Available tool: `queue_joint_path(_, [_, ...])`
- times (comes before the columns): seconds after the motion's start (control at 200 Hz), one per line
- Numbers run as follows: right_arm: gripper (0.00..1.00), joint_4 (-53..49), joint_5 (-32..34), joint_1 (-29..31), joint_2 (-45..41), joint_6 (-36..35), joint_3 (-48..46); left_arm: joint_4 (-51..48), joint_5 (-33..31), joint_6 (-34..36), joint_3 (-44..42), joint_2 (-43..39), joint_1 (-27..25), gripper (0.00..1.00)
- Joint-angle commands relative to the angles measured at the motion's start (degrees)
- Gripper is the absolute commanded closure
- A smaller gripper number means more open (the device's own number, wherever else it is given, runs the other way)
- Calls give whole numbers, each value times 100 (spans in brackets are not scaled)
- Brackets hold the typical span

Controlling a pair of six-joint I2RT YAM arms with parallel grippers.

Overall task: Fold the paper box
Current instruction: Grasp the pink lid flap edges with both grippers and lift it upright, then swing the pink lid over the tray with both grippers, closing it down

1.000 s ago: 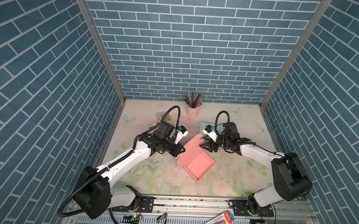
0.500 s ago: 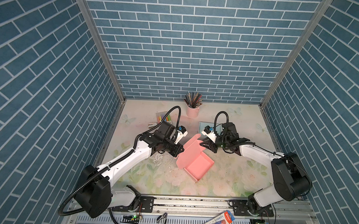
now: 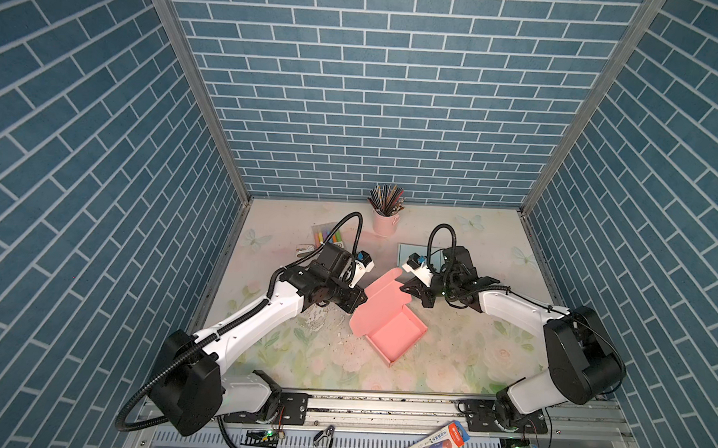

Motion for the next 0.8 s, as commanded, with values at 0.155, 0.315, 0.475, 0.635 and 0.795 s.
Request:
queue_joint_path(0.155, [100, 1072, 447, 35, -983, 639, -1010, 944, 8, -474, -583, -400, 5, 39])
queue_joint_path(0.315, [100, 1387, 804, 9, -1280, 996, -1401, 1795, 356, -964, -1253, -640, 24, 30])
queue_joint_path(0.475, [100, 1569, 1106, -43, -1458, 1325, -1611, 1936, 314, -994, -1377, -715, 27, 26])
queue_joint_path(0.635, [100, 1799, 1259, -115, -1600, 1598, -1784, 2204, 333, -1160, -1423, -556, 18, 26])
queue_joint_path(0.795, [100, 1774, 1541, -166, -1641, 1742, -1796, 2554, 321, -1334, -1537, -384, -22, 33])
